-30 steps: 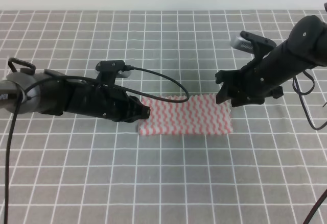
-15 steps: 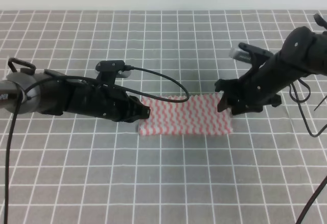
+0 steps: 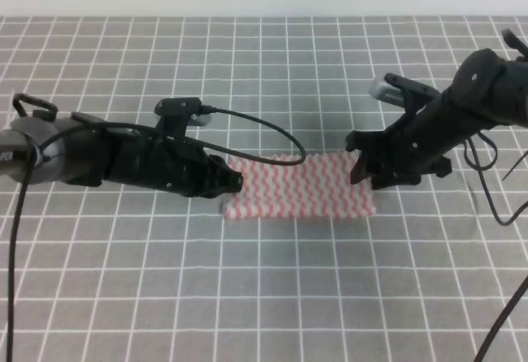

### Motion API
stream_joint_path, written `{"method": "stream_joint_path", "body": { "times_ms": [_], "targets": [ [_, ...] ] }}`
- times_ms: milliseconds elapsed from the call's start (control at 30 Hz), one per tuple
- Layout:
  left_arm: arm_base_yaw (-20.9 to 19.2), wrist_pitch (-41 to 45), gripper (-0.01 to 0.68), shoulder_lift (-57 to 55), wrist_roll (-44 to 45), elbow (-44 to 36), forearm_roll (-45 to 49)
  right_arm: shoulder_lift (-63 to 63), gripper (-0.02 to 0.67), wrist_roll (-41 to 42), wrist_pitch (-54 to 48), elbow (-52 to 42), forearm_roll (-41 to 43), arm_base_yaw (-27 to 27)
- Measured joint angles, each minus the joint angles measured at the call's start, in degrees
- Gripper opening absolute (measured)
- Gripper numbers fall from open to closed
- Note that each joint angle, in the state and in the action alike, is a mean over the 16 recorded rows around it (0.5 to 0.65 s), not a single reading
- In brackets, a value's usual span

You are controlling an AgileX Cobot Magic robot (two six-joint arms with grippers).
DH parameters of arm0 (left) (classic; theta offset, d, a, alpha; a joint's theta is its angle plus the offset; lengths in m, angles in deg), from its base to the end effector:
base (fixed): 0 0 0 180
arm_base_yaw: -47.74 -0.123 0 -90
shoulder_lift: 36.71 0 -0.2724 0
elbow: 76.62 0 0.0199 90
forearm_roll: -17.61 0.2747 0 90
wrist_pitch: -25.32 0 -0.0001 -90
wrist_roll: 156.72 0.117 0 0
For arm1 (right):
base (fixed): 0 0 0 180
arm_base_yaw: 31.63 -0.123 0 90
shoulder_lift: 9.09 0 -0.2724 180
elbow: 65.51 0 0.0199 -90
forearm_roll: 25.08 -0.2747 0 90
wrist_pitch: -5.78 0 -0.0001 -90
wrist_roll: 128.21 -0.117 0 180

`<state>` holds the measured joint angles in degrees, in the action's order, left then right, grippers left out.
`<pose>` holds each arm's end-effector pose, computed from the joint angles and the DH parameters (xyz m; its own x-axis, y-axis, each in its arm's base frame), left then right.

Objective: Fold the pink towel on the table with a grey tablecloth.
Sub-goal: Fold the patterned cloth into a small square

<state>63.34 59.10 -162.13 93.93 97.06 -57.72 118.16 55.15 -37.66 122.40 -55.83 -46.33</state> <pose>0.4046 -0.1784 0.0999 -0.7698 0.1864 -0.6105 0.5254 0.7281 -0.4402 0.4289 0.1551 0.1207 -0.9695 0.0767 -0.2328 -0.0326 0.9009 0.4328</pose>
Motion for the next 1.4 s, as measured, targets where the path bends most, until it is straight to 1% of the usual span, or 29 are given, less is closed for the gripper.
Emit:
{"method": "stream_joint_path", "body": {
  "times_ms": [200, 467, 633, 933, 1100, 1200, 1400],
  "targets": [
    [-0.03, 0.11, -0.002, -0.07, -0.01, 0.02, 0.05, 0.55, 0.269, 0.08, -0.22, 0.12, -0.87, 0.09],
    [-0.04, 0.18, -0.002, -0.12, -0.01, 0.02, 0.06, 0.85, 0.229, 0.18, -0.53, 0.35, -1.39, 0.19],
    [-0.05, 0.16, -0.002, -0.14, -0.01, 0.03, 0.08, 0.86, 0.184, 0.22, -0.61, 0.42, -1.18, 0.2],
    [-0.04, 0.18, -0.002, -0.12, -0.01, 0.03, 0.08, 0.96, 0.066, 0.24, -0.73, 0.68, -0.97, 0.13],
    [-0.03, 0.23, -0.002, -0.07, -0.01, 0.04, 0.09, 1.04, 0.013, 0.24, -1.37, 1.64, -0.99, 0.07],
    [-0.01, 0.4, -0.002, -0.02, 0.0, 0.03, 0.08, 1.08, -0.004, 0.24, -2.0, 2.61, -1.01, 0.03],
    [0.03, 0.91, -0.002, 0.07, 0.0, -0.01, -0.02, 1.1, -0.011, 1.12, -3.95, 4.92, -2.8, 0.0]
  ]
}}
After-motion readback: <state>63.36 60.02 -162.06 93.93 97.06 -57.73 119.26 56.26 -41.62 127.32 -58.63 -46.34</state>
